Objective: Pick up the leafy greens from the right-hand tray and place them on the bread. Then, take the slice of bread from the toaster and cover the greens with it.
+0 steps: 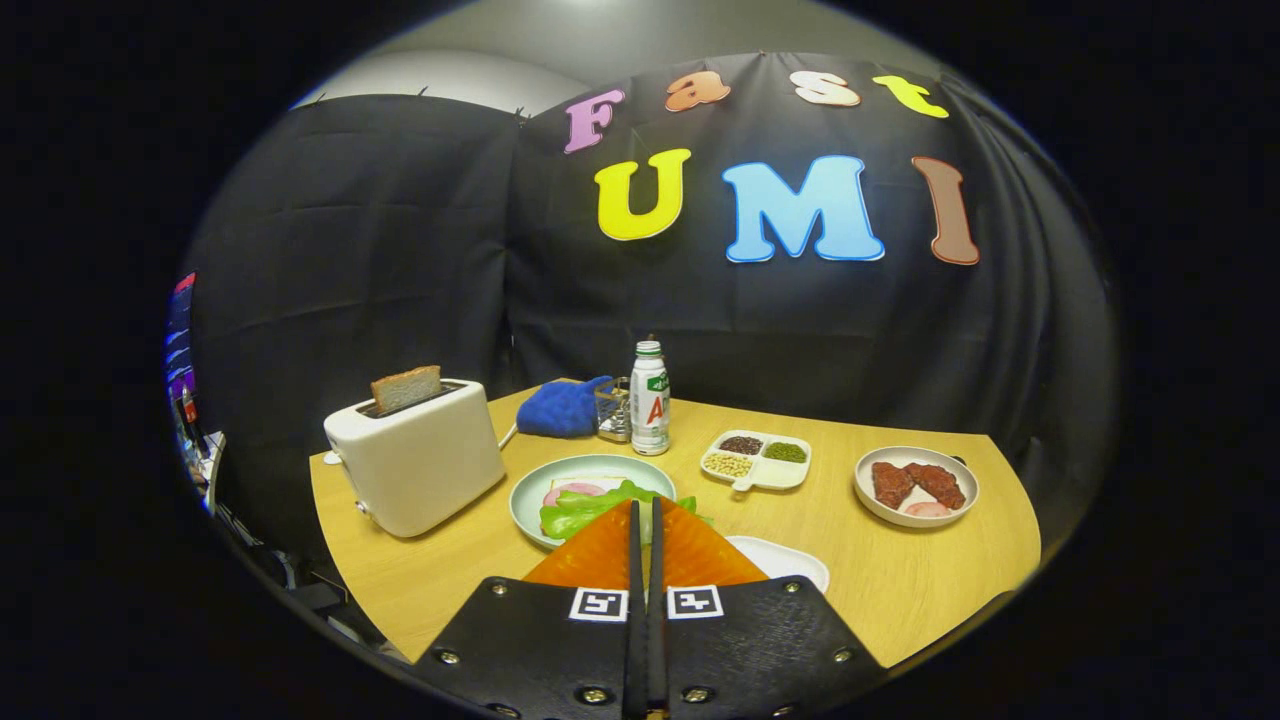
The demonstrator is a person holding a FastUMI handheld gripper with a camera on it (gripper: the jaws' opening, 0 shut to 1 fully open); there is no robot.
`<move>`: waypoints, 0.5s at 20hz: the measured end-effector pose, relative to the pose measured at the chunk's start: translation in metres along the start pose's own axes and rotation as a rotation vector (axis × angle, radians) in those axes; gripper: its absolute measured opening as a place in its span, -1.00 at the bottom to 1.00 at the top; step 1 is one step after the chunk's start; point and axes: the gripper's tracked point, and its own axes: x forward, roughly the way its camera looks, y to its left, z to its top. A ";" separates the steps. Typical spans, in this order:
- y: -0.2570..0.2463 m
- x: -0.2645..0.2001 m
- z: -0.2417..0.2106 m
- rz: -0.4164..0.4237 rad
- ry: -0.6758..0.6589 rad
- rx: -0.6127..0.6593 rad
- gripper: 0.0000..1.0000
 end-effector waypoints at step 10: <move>0.039 0.064 0.007 0.081 -0.016 0.052 -1.00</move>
